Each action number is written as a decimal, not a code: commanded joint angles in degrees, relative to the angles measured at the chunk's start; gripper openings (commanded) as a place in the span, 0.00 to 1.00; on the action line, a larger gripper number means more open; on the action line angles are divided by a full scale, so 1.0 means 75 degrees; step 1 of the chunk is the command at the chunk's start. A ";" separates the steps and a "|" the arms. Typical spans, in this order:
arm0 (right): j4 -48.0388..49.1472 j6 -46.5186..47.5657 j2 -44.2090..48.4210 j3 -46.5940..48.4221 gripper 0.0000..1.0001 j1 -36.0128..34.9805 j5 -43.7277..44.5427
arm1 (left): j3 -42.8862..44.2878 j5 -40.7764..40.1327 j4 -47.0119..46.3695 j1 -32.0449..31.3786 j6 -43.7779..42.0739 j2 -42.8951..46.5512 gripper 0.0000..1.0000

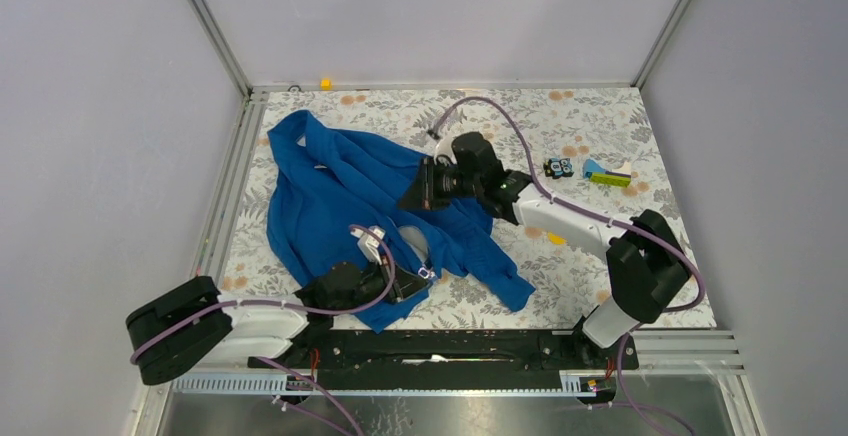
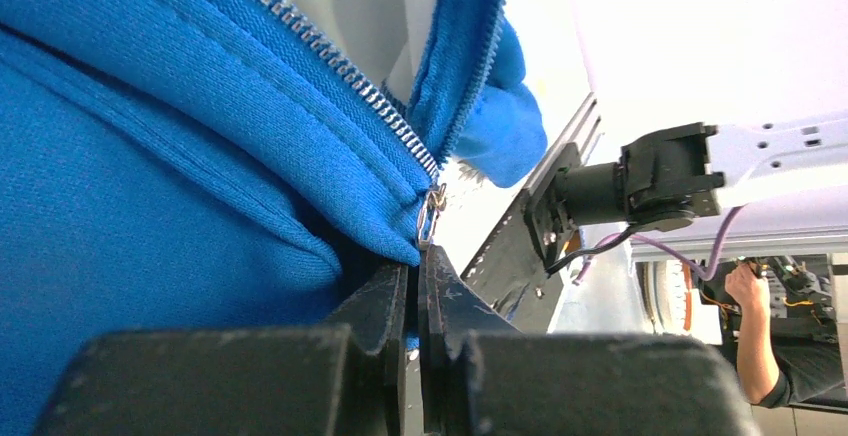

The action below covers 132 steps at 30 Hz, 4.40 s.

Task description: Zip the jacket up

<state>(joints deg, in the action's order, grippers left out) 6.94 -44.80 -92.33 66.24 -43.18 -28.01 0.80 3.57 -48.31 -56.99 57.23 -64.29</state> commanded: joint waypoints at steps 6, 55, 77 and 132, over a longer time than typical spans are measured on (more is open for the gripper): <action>-0.0421 0.4507 0.2434 -0.2401 0.46 -0.0442 -0.0110 | -0.0623 0.0173 -0.0288 -0.0078 -0.0648 0.0991 0.00; -0.4420 1.4384 -0.0051 -0.0173 0.48 -0.0730 -0.3772 | -0.0623 0.0360 0.0642 -0.0084 -0.1327 0.2313 0.00; -0.1540 1.2677 0.0686 -0.1622 0.00 -0.0933 -0.2815 | -0.0780 0.0279 0.0533 -0.0083 -0.1174 0.2422 0.00; 0.2618 0.6980 -0.3512 0.3856 0.00 0.0023 0.0742 | 0.0734 0.0414 0.2612 -0.1135 -0.2238 0.0024 0.00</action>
<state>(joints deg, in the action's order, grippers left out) 21.43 5.08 -111.90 81.03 -45.74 -21.08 7.22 2.87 -29.17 -63.20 41.95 -62.85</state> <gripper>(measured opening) 0.019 0.041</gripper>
